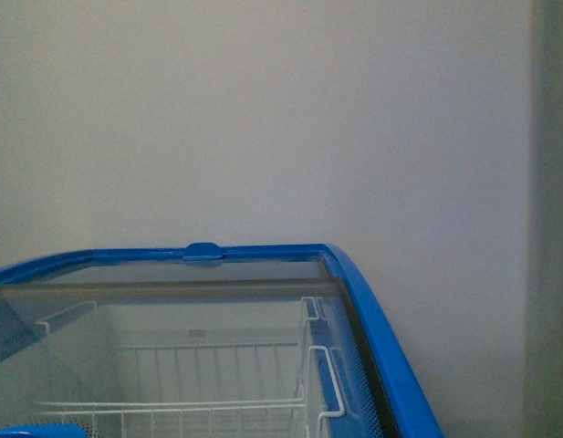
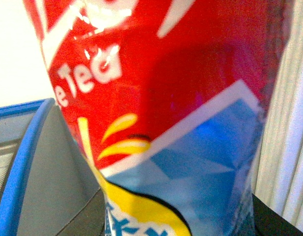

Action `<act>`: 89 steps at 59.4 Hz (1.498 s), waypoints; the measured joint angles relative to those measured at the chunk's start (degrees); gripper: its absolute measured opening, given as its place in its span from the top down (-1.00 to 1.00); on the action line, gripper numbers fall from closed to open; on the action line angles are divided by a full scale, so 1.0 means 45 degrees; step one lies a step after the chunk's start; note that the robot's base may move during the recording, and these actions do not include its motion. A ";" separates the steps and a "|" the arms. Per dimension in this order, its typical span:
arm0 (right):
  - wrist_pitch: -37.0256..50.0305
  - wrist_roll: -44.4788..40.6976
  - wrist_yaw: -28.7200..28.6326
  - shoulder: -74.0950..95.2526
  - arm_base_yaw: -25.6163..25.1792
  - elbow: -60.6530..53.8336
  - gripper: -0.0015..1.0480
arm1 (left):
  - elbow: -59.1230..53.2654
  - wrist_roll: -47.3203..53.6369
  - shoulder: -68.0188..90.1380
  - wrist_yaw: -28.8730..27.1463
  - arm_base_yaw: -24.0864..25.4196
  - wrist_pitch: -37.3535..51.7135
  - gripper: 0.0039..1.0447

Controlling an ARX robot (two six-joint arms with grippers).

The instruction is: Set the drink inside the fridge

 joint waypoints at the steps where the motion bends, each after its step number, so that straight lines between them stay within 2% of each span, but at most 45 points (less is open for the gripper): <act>1: 0.0000 0.0000 0.0000 0.0000 0.0000 0.0000 0.22 | 0.0000 0.0000 0.0000 0.0005 0.0000 0.0000 -0.85; 4: 0.0000 0.0000 0.0010 0.0000 0.0000 0.0000 0.22 | 0.0015 -0.0117 0.0034 0.0180 0.0039 -0.0029 -0.85; 7: 0.0000 0.0005 0.0010 0.0000 0.0000 0.0000 0.22 | 0.0316 -0.1030 0.0942 0.2399 0.0826 -0.0330 -0.85; 11: 0.0000 0.0000 0.0000 0.0005 0.0000 0.0000 0.22 | 0.0675 -0.1394 0.2822 0.4211 0.1545 0.0665 -0.85; 21: 0.0000 0.0000 -0.0015 0.0000 0.0000 0.0000 0.22 | 0.1855 -0.0787 0.6314 0.5906 0.2074 0.3463 -0.85; 30: 0.0000 0.0000 0.0005 0.0005 0.0000 0.0000 0.22 | 0.3594 0.1647 0.9364 0.7504 0.2025 0.5440 -0.85; 35: 0.0000 0.0000 -0.0005 0.0005 0.0005 0.0000 0.22 | 0.4328 0.3866 1.0452 0.8786 0.1914 0.5129 -0.85; 40: 0.0000 0.0000 0.0005 0.0000 0.0005 0.0000 0.22 | 0.4804 0.5765 1.1268 0.9559 0.1855 0.4503 -0.85; 41: 0.0000 0.0000 0.0010 0.0005 0.0005 0.0000 0.22 | 0.4993 0.6790 1.1574 0.9704 0.1831 0.4192 -0.85; 44: 0.0000 0.0000 0.0005 0.0005 0.0005 0.0000 0.22 | 0.5668 0.9845 1.2687 0.9884 0.1773 0.3283 -0.85; 46: 0.0000 0.0000 0.0005 0.0005 0.0005 0.0000 0.22 | 0.5877 1.0788 1.3032 0.9884 0.1739 0.3172 -0.85; 47: 0.0000 0.0000 0.0000 0.0005 0.0005 0.0000 0.22 | 0.7271 1.4931 1.4280 0.9923 0.1511 0.1991 -0.85; 51: 0.0000 0.0000 0.0005 0.0005 0.0005 0.0000 0.22 | 0.7684 1.5936 1.4654 0.9879 0.1462 0.1651 -0.85; 68: 0.0000 0.0000 0.0005 0.0005 0.0005 0.0000 0.22 | 0.9117 1.7646 1.6393 0.9345 0.1428 0.1404 -0.85; 89: 0.0000 0.0000 0.0000 0.0005 0.0005 0.0000 0.22 | 1.1390 1.7563 1.8928 0.9578 0.1234 0.1671 -0.85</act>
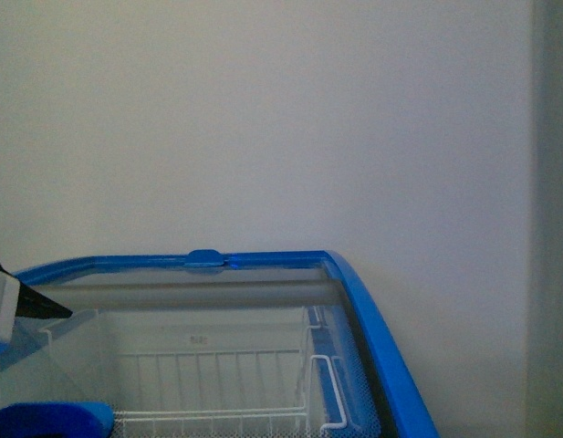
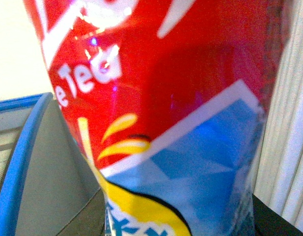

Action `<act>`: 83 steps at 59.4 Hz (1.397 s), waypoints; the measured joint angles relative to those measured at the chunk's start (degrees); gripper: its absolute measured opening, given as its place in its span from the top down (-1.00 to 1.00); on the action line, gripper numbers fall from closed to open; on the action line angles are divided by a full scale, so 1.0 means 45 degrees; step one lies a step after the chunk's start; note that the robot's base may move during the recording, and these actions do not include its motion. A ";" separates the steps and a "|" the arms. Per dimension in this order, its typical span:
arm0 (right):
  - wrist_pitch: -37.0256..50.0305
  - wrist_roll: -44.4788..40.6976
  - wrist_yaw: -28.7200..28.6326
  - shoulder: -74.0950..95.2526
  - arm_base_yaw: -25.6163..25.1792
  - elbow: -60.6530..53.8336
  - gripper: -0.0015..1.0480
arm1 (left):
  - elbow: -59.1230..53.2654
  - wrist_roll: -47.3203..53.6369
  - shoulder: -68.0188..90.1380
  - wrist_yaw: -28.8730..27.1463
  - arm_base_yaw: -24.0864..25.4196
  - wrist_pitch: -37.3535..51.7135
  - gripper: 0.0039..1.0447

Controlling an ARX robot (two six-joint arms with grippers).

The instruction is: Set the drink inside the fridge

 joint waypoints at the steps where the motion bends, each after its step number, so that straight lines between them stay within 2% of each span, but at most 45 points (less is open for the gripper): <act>1: 0.0000 0.0000 0.0000 0.0000 0.0000 0.0000 0.22 | 0.0102 -0.0015 0.0087 -0.0010 -0.0010 0.0000 -0.85; 11: 0.0000 0.0000 0.0000 0.0000 0.0000 0.0000 0.22 | 0.1622 -0.0233 0.1375 -0.0257 -0.0253 0.0282 -0.85; 23: 0.0000 0.0000 0.0000 0.0000 0.0000 0.0000 0.22 | 0.4337 -0.0481 0.3405 -0.1132 -0.0695 0.0510 -0.85; 41: 0.0000 0.0000 0.0000 0.0000 0.0000 0.0000 0.22 | 0.9675 -0.1015 0.7087 -0.2788 -0.1423 0.0408 -0.85; 52: 0.0000 0.0000 0.0000 0.0000 0.0000 0.0000 0.22 | 1.0248 -0.1783 0.7533 -0.2749 -0.1681 0.0646 -0.85; 59: 0.0000 0.0000 0.0005 0.0000 0.0000 0.0000 0.22 | 0.9156 -0.3283 0.6970 -0.3667 -0.1695 0.1433 -0.85; 60: 0.0000 0.0000 0.0005 0.0000 0.0000 0.0000 0.22 | 0.8743 -0.3813 0.6698 -0.4002 -0.1690 0.1647 -0.85; 66: 0.0000 0.0000 0.0005 0.0000 0.0000 0.0000 0.22 | 0.6285 -0.6640 0.4779 -0.4269 -0.1447 0.2705 -0.85; 72: 0.0000 0.0000 0.0000 0.0000 0.0000 0.0000 0.22 | 0.2851 -1.0807 0.1292 -0.4265 -0.0767 0.3385 -0.85; 83: 0.0000 0.0000 0.0005 0.0000 0.0000 0.0000 0.22 | -0.1496 -1.4945 -0.3298 -0.3565 0.0364 0.2793 -0.85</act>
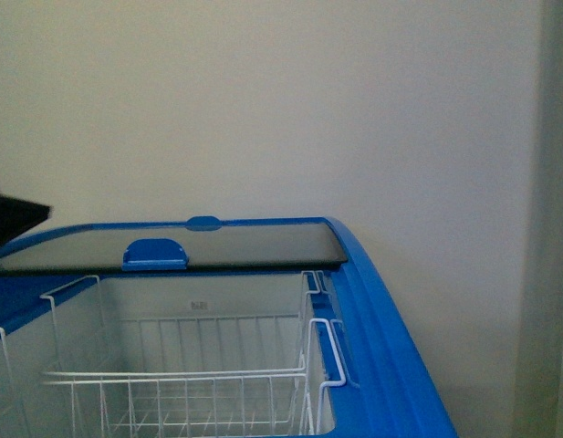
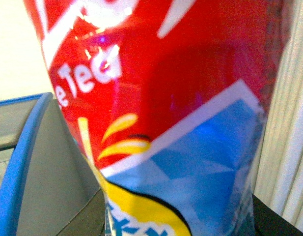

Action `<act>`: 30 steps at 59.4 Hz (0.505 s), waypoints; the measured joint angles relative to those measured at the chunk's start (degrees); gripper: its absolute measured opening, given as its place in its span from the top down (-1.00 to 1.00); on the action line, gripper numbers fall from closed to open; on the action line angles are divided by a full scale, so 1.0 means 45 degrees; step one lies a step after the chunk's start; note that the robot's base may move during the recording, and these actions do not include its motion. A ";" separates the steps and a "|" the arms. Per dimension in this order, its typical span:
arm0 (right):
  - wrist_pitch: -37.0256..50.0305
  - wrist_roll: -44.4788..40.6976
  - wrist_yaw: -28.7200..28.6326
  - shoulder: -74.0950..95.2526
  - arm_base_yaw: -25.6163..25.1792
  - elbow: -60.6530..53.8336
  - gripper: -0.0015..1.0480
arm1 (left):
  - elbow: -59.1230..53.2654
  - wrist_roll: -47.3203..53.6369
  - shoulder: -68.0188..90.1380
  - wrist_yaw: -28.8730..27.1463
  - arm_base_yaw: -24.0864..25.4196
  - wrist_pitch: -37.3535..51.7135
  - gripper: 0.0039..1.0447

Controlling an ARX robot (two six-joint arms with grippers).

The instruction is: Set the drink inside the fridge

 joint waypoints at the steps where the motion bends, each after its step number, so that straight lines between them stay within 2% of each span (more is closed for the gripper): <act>1: 0.0000 0.0000 0.0000 0.0000 0.0000 0.0000 0.22 | -0.0291 -0.0253 -0.0316 0.0078 0.0083 -0.0107 -0.85; 5: 0.0000 0.0000 -0.0015 0.0000 0.0000 0.0000 0.22 | -0.1739 -0.1506 -0.2079 0.0296 0.0500 -0.0753 -0.84; 8: 0.0000 0.0000 -0.0039 0.0000 0.0000 0.0000 0.22 | -0.2832 -0.1783 -0.3453 -0.0918 0.0486 -0.0758 -0.73; 11: 0.0000 0.0000 -0.0029 0.0000 0.0000 0.0000 0.22 | -0.4367 -0.2137 -0.5722 -0.3109 0.0452 -0.0928 -0.50; 13: 0.0000 0.0000 -0.0005 0.0000 0.0000 0.0000 0.22 | -0.5134 -0.2297 -0.6897 -0.3929 0.0374 -0.0884 -0.35; 15: -0.0029 0.0034 -0.0034 0.0005 -0.0010 0.0005 0.22 | -0.5435 -0.2356 -0.7363 -0.4153 0.0311 -0.0816 -0.27; 17: -0.1117 0.0495 -0.0733 0.0248 -0.0228 0.0374 0.22 | -0.5717 -0.2409 -0.7728 -0.4333 0.0228 -0.0733 -0.16; 21: -0.5566 0.0952 -0.3628 0.0889 -0.0641 0.2225 0.22 | -0.6411 -0.2497 -0.8209 -0.4517 -0.0019 -0.0617 0.11; 24: -0.7805 0.0733 -0.5226 0.1190 -0.0641 0.3220 0.22 | -0.6892 -0.2521 -0.8461 -0.4648 -0.0219 -0.0602 0.31; 26: -0.8582 0.0228 -0.5921 0.1467 -0.0690 0.3555 0.22 | -0.7169 -0.2526 -0.8680 -0.4881 -0.0393 -0.0588 0.45; 30: -0.8505 -0.0641 -0.7004 0.2045 -0.1103 0.3789 0.22 | -0.7441 -0.2555 -0.8952 -0.5741 -0.0947 -0.0568 0.62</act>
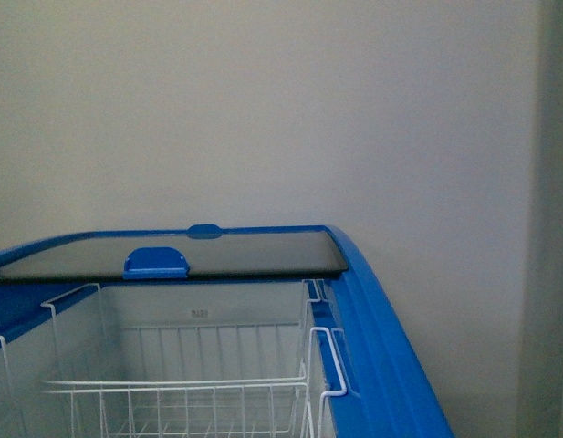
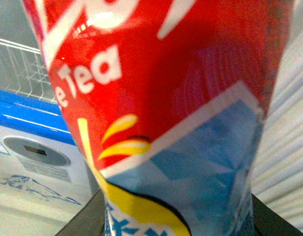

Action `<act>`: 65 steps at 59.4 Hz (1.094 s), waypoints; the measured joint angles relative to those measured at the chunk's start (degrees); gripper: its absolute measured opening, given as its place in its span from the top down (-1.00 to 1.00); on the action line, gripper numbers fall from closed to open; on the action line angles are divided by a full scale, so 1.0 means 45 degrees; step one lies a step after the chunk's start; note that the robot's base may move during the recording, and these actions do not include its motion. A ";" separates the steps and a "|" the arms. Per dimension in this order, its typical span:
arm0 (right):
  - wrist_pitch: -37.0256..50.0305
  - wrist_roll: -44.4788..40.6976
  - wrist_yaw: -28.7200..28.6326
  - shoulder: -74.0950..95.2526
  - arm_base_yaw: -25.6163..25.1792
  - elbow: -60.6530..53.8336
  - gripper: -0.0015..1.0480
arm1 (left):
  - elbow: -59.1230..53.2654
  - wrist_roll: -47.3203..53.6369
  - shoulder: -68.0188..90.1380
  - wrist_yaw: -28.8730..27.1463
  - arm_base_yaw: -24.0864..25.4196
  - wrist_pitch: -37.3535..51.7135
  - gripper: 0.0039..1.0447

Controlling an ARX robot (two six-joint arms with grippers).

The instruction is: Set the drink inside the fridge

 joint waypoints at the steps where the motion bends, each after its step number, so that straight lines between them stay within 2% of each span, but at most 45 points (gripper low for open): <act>1: 0.0102 -0.0107 -0.0151 0.0146 -0.0112 0.0073 0.22 | -0.0044 -0.0019 -0.0053 -0.0121 -0.0092 0.0005 0.65; 7: 0.1253 -0.2283 -0.0976 0.1860 -0.0763 0.1239 0.22 | -0.0423 -0.0019 -0.0549 -0.0151 -0.0554 0.0024 0.96; 13: 0.2142 -0.5071 -0.1243 0.4371 -0.0661 0.3157 0.22 | -0.0869 -0.0058 -0.1020 -0.0248 -0.0568 0.0019 0.96; 28: 0.1583 -0.9044 -0.1477 0.8990 0.0811 0.6659 0.22 | -0.1355 -0.0058 -0.1778 -0.0243 -0.0583 -0.0199 0.96; 41: 0.1093 -1.0792 -0.1423 1.3061 0.2380 1.0584 0.22 | -0.1787 -0.0058 -0.2603 -0.0248 -0.0583 -0.0627 0.96; 51: 0.1263 -1.1186 -0.1020 1.5616 0.2856 1.2915 0.22 | -0.2016 -0.0058 -0.3249 -0.0248 -0.0583 -0.1025 0.96; 65: 0.1719 -1.1613 -0.0699 1.8098 0.3109 1.4576 0.22 | -0.2453 -0.0058 -0.4007 -0.0267 -0.0588 -0.1239 0.96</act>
